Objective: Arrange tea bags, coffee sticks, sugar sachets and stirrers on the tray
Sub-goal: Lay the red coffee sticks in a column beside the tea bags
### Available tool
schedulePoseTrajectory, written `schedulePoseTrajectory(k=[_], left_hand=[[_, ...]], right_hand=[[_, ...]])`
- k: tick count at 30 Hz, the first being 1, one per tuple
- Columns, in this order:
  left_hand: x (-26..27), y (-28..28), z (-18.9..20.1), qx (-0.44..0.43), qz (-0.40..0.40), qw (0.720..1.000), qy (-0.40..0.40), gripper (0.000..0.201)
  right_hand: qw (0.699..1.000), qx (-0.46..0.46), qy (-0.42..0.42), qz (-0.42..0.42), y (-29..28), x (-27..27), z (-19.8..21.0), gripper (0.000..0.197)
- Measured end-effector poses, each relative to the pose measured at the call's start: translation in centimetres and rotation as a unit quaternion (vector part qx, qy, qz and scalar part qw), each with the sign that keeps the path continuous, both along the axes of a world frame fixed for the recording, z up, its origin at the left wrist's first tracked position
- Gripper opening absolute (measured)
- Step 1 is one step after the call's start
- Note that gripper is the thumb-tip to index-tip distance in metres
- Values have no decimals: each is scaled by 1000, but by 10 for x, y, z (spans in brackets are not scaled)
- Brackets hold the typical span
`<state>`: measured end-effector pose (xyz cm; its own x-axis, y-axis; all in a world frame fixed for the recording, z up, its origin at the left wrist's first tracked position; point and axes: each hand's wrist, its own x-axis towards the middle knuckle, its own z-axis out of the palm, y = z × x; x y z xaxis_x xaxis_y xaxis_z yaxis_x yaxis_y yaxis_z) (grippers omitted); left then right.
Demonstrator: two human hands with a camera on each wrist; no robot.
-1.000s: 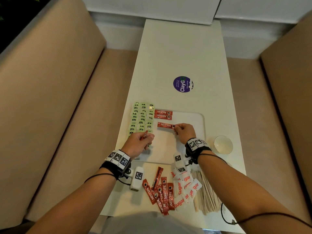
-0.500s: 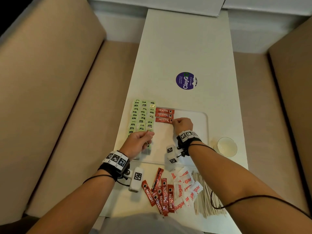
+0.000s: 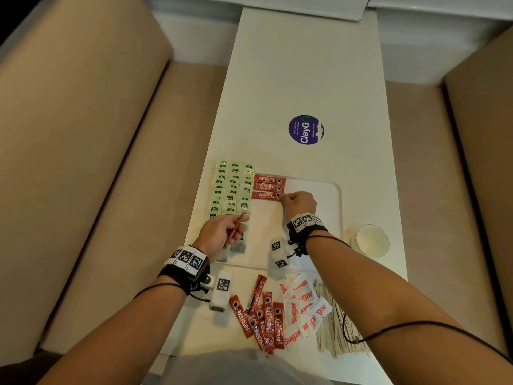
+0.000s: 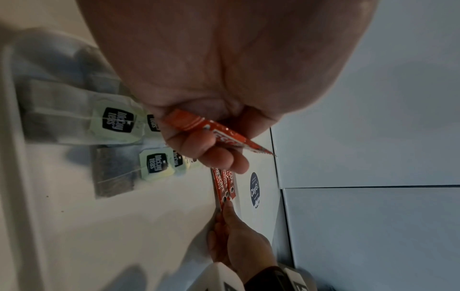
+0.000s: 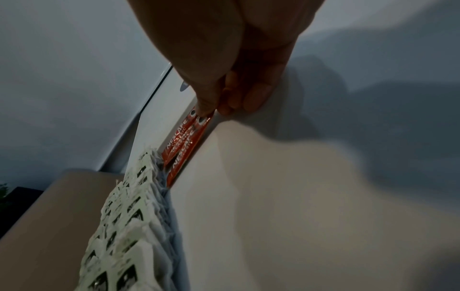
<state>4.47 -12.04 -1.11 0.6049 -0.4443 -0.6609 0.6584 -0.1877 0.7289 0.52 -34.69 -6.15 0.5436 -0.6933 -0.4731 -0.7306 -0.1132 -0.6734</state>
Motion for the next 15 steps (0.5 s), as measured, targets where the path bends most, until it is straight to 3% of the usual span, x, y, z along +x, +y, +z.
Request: schedulePoseTrajectory(k=[10,15], left_hand=[[-4,6,7,-9,-63,997,-53,35],[-2,10,4,25,-79,991,-102,29]], right_hand=[[1000,-1,14,20,-1,-11,5,46],[998,25,-40,50,15,-25,15,42]])
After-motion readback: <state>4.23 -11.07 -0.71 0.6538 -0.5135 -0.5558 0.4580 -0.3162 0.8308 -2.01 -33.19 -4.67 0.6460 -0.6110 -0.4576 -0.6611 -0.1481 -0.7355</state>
